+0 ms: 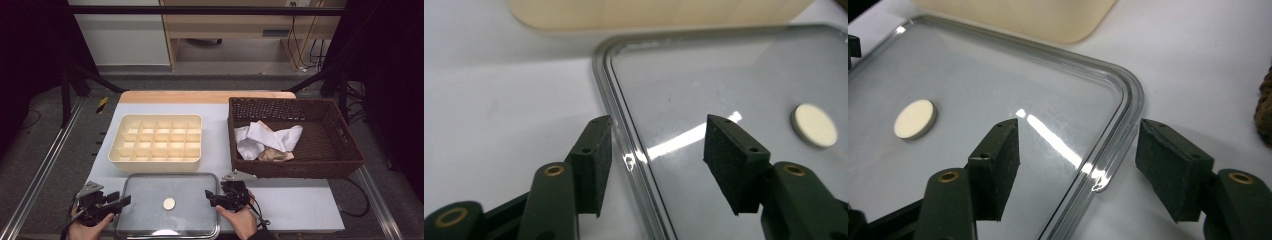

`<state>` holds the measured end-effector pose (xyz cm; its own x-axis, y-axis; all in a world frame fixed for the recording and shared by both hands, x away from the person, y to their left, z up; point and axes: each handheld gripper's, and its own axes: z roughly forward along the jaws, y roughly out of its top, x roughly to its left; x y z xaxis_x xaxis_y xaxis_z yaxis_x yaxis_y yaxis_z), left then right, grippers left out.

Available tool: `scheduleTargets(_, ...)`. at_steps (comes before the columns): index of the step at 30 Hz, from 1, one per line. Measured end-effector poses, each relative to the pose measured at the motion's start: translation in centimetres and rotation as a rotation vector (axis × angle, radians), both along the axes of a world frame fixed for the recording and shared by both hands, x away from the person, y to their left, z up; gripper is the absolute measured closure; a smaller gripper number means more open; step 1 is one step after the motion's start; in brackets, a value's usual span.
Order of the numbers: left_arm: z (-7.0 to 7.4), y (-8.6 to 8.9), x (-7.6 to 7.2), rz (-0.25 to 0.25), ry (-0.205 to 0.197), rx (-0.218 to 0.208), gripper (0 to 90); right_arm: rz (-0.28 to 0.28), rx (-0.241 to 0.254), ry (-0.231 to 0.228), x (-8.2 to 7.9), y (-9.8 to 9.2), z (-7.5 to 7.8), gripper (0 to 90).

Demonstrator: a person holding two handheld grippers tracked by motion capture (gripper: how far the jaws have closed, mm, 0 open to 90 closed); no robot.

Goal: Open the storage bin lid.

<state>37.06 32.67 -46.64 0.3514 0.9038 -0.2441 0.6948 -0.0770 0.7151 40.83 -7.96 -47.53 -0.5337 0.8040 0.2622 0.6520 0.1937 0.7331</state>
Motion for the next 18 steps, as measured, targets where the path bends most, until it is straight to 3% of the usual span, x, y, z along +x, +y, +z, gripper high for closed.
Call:
scheduleTargets(4,0.3,0.3,-0.1,0.016,-0.030,-0.001,42.8,0.008,0.016,-0.027,-0.2,-0.2,0.5,34.2)
scheduleTargets(8,0.4,0.2,-0.1,0.013,-0.075,0.041,43.3,0.013,0.033,-0.061,-0.3,-0.4,1.2,34.1)
scheduleTargets(16,0.6,0.3,-0.4,0.026,-0.189,0.076,44.4,0.056,0.060,-0.125,-0.7,-0.6,2.7,35.2)
scheduleTargets(18,0.6,0.3,-0.4,0.028,-0.187,0.067,43.2,0.073,0.075,-0.124,-0.9,-0.6,2.9,35.4)
